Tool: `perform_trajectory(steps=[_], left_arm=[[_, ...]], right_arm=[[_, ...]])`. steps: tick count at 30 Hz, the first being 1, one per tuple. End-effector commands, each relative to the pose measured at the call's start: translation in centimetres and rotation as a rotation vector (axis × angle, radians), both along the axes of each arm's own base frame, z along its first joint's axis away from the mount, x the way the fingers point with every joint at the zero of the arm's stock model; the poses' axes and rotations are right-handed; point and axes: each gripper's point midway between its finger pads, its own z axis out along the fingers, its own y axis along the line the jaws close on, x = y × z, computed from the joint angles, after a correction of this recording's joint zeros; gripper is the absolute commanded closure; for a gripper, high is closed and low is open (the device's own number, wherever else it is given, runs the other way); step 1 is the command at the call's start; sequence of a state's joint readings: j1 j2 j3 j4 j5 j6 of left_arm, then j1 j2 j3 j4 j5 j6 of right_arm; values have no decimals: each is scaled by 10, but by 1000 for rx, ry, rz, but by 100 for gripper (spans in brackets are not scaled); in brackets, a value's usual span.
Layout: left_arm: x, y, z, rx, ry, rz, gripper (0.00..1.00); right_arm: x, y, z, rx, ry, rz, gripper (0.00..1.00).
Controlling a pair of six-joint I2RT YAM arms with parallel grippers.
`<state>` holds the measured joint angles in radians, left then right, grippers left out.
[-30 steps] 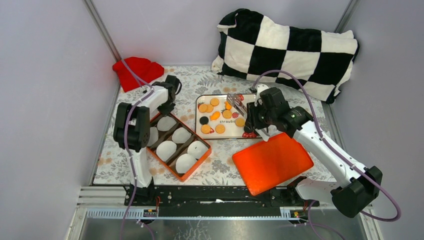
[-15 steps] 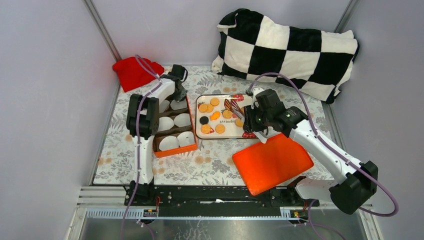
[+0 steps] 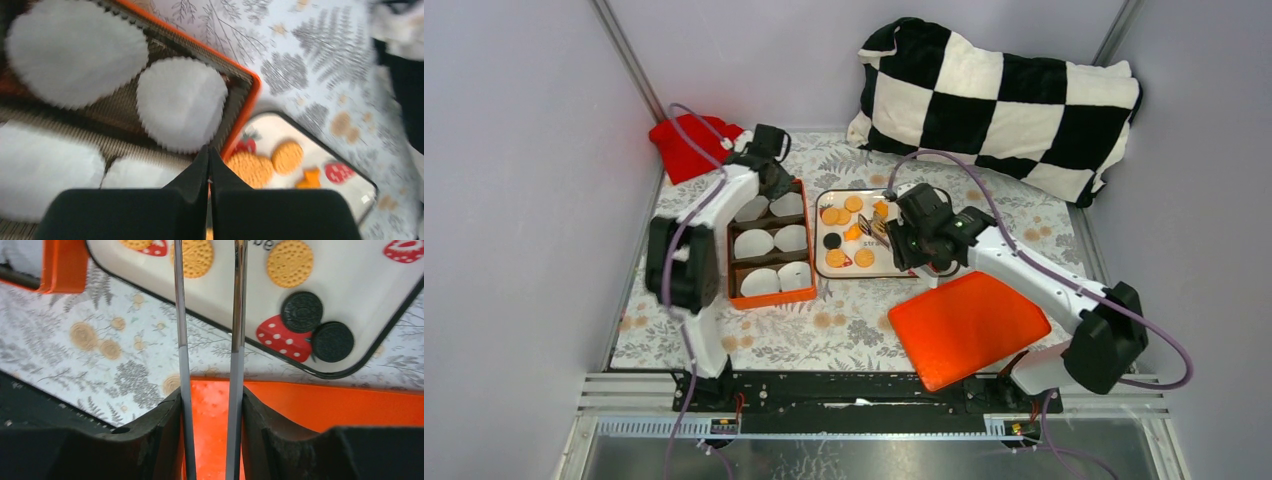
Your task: Pack the cookies
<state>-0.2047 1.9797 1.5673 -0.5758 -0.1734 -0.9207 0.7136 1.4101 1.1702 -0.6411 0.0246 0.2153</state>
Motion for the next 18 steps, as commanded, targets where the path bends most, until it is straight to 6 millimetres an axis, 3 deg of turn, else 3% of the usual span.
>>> perform_trajectory(steps=[1,4,8,18], left_arm=[[-48,-15,68,56,-141,-42,99],[-84,-35,83,86,-184,-131,97],[-117,-46,80,87,-168,-192,96],[-145,-26,86,120,-176,-177,96]], right_arm=[[26,-13,16,-98,-100,-76,55],[28,-18,10,-115,-110,-97,54],[27,-10,-3,-98,-75,-97,53],[24,-4,-34,-110,1,-109,45]])
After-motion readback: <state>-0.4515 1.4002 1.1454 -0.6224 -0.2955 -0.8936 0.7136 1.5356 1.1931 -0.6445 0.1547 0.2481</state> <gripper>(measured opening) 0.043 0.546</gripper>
